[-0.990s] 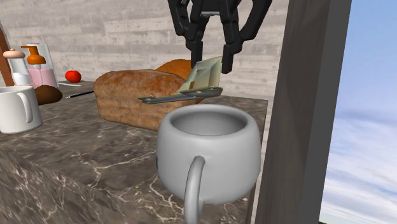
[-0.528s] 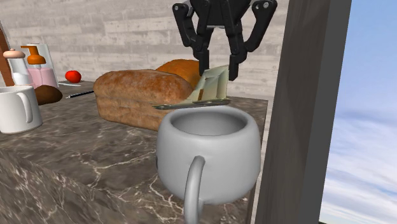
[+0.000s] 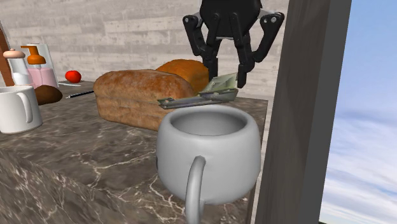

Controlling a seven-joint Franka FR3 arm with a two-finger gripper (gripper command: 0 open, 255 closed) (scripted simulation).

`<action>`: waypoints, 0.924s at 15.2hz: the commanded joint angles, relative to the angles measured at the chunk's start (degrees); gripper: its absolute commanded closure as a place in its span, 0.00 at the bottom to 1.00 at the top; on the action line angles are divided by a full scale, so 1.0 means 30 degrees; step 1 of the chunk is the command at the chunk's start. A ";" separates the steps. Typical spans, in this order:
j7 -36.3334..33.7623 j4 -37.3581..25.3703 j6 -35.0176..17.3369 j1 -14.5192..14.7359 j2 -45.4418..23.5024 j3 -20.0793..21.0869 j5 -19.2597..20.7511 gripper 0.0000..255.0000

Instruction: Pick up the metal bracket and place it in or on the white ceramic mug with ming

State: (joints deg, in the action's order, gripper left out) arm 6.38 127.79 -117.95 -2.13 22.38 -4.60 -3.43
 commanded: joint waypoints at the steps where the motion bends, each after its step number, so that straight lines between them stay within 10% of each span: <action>1: 0.0013 0.0154 0.3042 -0.0158 -0.0985 -0.0363 -0.0053 0.00; 5: 0.0443 0.1605 0.1655 -0.0276 -0.0956 -0.0620 -0.0085 0.00; 10: 0.0048 -0.2419 0.5873 -0.0543 -0.0738 -0.0176 -0.0036 0.00; 14: 0.0170 -0.2421 0.5882 -0.1012 -0.0751 0.0220 -0.0175 0.00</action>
State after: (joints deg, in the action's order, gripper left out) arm 6.92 121.97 -99.07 -3.96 20.02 -3.22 -9.62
